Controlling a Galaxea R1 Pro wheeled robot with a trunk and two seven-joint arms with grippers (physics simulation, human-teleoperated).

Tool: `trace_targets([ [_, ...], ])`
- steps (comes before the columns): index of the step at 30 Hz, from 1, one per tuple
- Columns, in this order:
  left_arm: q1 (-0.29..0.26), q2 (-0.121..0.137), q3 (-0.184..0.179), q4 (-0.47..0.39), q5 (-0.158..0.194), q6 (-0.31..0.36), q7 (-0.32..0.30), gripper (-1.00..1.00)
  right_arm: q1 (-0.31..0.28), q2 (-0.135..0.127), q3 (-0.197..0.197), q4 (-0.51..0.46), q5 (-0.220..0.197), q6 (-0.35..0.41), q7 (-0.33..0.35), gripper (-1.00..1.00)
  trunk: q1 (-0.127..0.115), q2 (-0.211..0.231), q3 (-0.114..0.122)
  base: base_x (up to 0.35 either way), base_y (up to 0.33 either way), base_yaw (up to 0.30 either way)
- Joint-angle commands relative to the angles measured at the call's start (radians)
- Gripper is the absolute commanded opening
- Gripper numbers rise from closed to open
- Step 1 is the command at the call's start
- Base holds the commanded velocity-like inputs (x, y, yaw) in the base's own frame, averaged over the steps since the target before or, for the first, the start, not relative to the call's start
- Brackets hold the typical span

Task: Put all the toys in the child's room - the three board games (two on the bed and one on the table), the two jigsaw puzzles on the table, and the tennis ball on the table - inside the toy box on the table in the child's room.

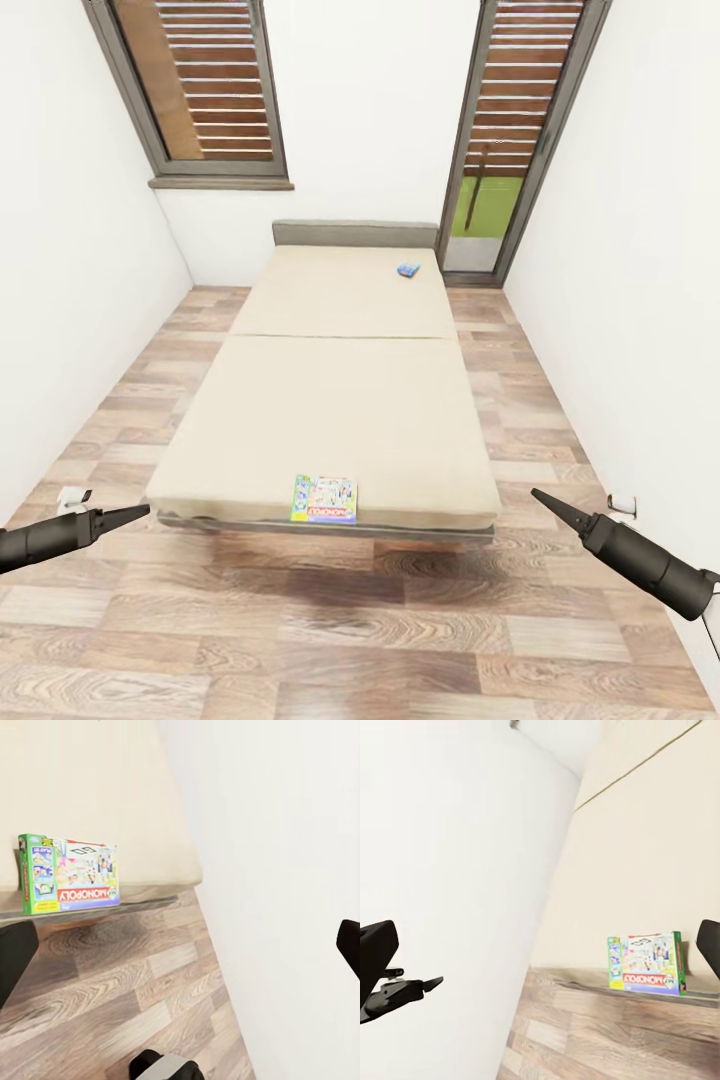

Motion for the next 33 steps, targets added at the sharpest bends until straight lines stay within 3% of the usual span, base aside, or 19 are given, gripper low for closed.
trace_targets([
  [1, -0.001, 0.0, -0.001, 0.0, 0.0, 0.011, -0.004, 1.0, -0.001, 0.0, -0.001, 0.0, -0.003, 0.005, 0.001, 1.0, 0.001, -0.002, 0.0, 0.0, 0.0, 0.0],
  [33, -0.001, 0.002, -0.001, 0.0, 0.0, 0.009, -0.004, 1.0, -0.001, 0.001, 0.0, 0.001, -0.002, 0.003, 0.004, 1.0, 0.001, -0.002, 0.053, 0.0, 0.0, 0.0],
])
